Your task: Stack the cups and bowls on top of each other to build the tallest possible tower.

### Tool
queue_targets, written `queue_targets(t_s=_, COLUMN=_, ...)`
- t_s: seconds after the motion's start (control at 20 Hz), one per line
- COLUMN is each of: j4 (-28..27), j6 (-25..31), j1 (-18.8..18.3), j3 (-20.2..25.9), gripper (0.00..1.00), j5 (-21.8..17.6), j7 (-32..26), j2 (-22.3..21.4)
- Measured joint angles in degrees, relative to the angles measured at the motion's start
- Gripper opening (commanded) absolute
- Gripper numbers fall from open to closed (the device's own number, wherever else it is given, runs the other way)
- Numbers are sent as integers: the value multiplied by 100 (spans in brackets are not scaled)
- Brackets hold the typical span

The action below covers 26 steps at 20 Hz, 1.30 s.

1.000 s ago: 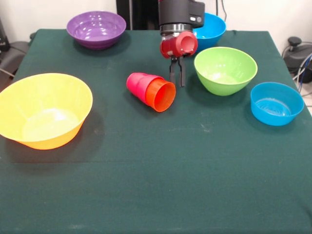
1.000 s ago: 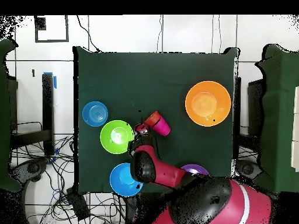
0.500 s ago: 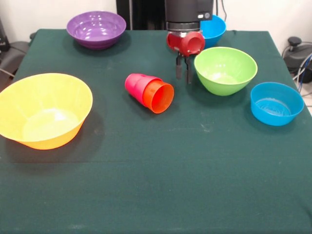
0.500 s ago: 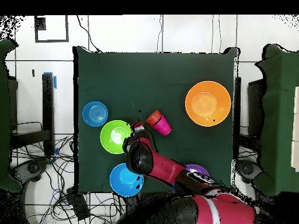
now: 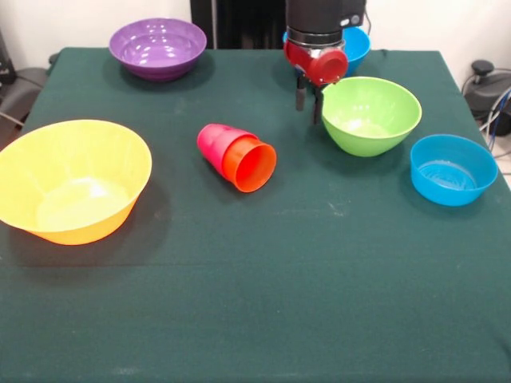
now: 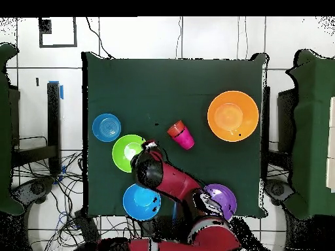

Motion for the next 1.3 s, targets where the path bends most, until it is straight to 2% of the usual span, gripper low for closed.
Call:
queue_targets(t_s=0.1, j4=-220, j6=173, j1=367, j3=-342, gripper=100, j5=140, j7=-1, j2=66)
queue_targets(t_s=0.2, j4=-349, j6=231, j1=561, j3=-534, gripper=100, j5=219, j7=-1, j2=118)
queue_targets(t_s=0.25, j4=-555, j6=307, j1=836, j3=-828, gripper=100, j5=350, j7=0, j2=225)
queue_targets(t_s=0.35, j4=-689, j6=355, j1=998, j3=-1014, gripper=100, j5=420, j7=-1, j2=302)
queue_targets(t_s=0.5, j4=-1098, j6=521, j1=1419, j3=-1555, gripper=100, j5=640, j7=0, j2=559)
queue_targets(t_s=0.7, j4=-1460, j6=694, j1=1686, j3=-1986, gripper=100, j5=803, j7=0, j2=808)
queue_targets(t_s=0.8, j4=-1803, j6=897, j1=1874, j3=-2380, gripper=100, j5=954, j7=0, j2=1064)
queue_targets(t_s=1.3, j4=-2554, j6=1441, j1=2038, j3=-3107, gripper=100, j5=1262, j7=0, j2=1488)
